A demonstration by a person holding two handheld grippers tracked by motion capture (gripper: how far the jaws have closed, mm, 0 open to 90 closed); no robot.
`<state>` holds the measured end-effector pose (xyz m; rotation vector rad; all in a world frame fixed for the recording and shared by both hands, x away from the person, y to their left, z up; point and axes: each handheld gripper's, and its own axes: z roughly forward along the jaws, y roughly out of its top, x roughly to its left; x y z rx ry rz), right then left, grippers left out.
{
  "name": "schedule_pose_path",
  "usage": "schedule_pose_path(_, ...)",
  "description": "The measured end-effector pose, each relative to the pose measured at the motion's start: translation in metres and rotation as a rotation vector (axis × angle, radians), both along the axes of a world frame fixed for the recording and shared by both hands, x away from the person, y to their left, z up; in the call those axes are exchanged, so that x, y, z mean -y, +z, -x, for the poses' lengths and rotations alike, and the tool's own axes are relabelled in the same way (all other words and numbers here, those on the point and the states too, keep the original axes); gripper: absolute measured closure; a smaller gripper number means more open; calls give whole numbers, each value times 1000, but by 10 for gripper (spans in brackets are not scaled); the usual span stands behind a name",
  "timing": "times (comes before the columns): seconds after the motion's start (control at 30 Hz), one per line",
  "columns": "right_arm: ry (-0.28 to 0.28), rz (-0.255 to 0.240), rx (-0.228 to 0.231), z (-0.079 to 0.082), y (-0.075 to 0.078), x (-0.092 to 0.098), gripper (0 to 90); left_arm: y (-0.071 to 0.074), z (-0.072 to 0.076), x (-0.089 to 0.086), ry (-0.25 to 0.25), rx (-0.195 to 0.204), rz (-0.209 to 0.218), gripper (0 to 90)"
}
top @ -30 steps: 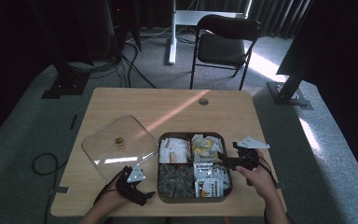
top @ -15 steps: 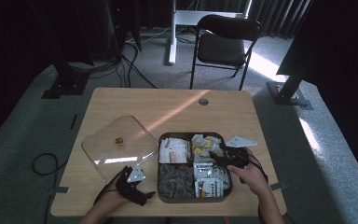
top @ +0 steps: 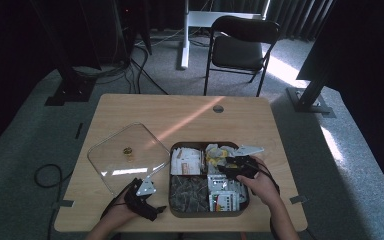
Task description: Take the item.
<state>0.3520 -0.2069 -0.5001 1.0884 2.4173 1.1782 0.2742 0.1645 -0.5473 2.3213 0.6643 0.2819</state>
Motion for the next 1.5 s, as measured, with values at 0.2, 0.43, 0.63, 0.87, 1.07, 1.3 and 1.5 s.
schedule_pose_path(0.2, -6, 30, 19, -3, -2, 0, 568, 0, 0, 0, 0, 0, 0, 7)
schedule_pose_path(0.43, 45, 79, 34, -3, -5, -4, 710, 0, 0, 0, 0, 0, 0, 7)
schedule_pose_path(0.63, 28, 43, 39, -2, -1, -3, 888, 0, 0, 0, 0, 0, 0, 7)
schedule_pose_path(0.87, 23, 13, 33, 0, 3, 0, 900, 0, 0, 0, 0, 0, 0, 7)
schedule_pose_path(1.07, 20, -21, 36, 3, 7, 3, 900, 0, 0, 0, 1, 0, 0, 7)
schedule_pose_path(1.3, 2, -59, 59, 6, 14, 8, 900, 0, 0, 0, 1, 0, 0, 7)
schedule_pose_path(1.5, 2, -95, 70, 9, 20, 13, 900, 0, 0, 0, 1, 0, 0, 7)
